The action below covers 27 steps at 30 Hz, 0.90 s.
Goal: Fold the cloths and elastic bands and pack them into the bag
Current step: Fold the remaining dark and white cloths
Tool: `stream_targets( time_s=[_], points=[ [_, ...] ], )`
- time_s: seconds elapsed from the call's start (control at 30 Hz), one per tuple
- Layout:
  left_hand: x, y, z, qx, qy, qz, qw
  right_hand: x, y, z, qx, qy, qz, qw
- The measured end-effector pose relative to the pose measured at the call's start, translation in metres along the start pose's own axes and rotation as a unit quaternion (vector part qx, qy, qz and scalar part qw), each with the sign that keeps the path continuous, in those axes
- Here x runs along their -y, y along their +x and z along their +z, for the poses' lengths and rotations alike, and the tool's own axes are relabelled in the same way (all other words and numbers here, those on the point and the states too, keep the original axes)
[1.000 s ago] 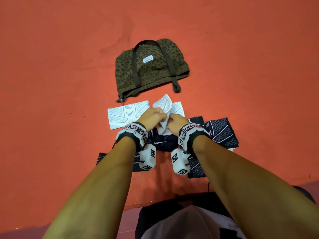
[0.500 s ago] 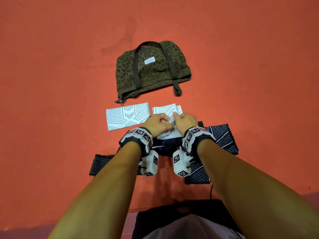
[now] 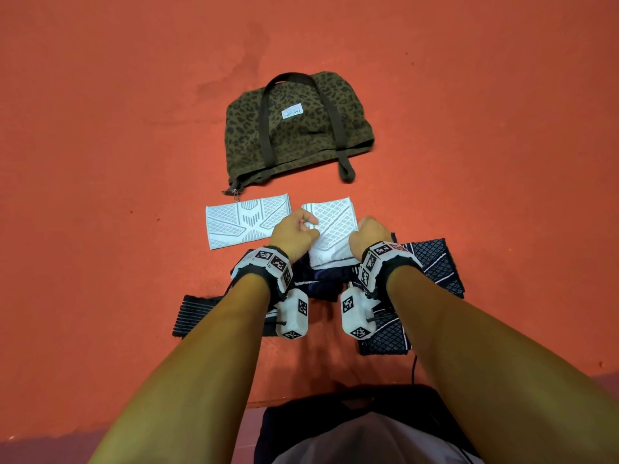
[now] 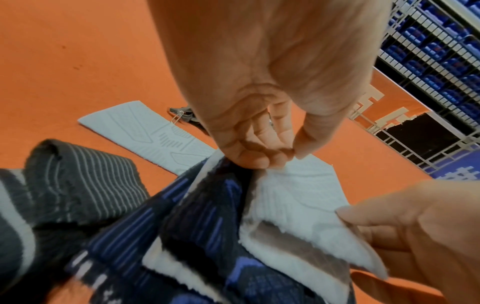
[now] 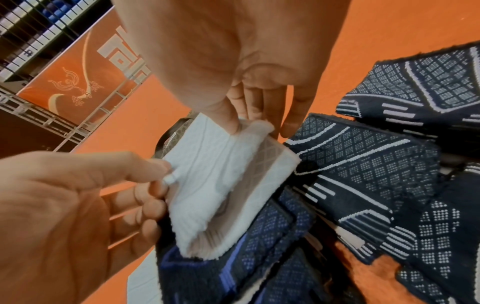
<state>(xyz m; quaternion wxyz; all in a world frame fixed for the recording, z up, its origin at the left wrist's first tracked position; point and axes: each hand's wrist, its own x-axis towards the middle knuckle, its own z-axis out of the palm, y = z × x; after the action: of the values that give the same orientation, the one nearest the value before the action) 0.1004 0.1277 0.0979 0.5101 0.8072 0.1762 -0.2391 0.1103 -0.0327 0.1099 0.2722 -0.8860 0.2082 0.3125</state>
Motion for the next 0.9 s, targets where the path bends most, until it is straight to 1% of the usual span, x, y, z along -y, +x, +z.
stream_targets(
  time_s=[0.1, 0.17, 0.27, 0.37, 0.5, 0.63, 0.77, 0.9],
  points=[
    [0.001, 0.0, 0.0, -0.016, 0.048, 0.003, 0.999, 0.001, -0.002, -0.001, 0.012, 0.017, 0.01, 1.0],
    [0.001, 0.001, 0.0, -0.033, 0.074, -0.009, 0.997, 0.0, -0.003, 0.0, 0.023, 0.028, 0.012, 0.999],
    [0.003, 0.002, -0.001, -0.046, 0.082, -0.028, 0.995, -0.001, -0.005, 0.001, 0.039, 0.049, 0.012, 0.998],
    [0.006, 0.003, -0.003, -0.044, 0.088, -0.036, 0.995, 0.001, -0.006, 0.002, 0.044, 0.069, 0.014, 0.997],
    [0.002, 0.006, -0.009, -0.02, 0.102, -0.057, 0.993, 0.004, -0.009, 0.004, 0.026, 0.083, 0.012, 0.996],
    [-0.005, 0.006, -0.01, 0.013, 0.139, -0.059, 0.988, 0.007, -0.012, 0.001, 0.025, 0.09, 0.016, 0.996],
    [-0.006, 0.004, -0.007, 0.023, 0.095, -0.07, 0.993, 0.006, -0.012, -0.003, 0.033, 0.07, 0.01, 0.997],
    [-0.015, -0.001, 0.0, 0.037, 0.065, -0.067, 0.995, 0.003, -0.012, -0.012, 0.028, 0.086, 0.022, 0.996]
  ],
)
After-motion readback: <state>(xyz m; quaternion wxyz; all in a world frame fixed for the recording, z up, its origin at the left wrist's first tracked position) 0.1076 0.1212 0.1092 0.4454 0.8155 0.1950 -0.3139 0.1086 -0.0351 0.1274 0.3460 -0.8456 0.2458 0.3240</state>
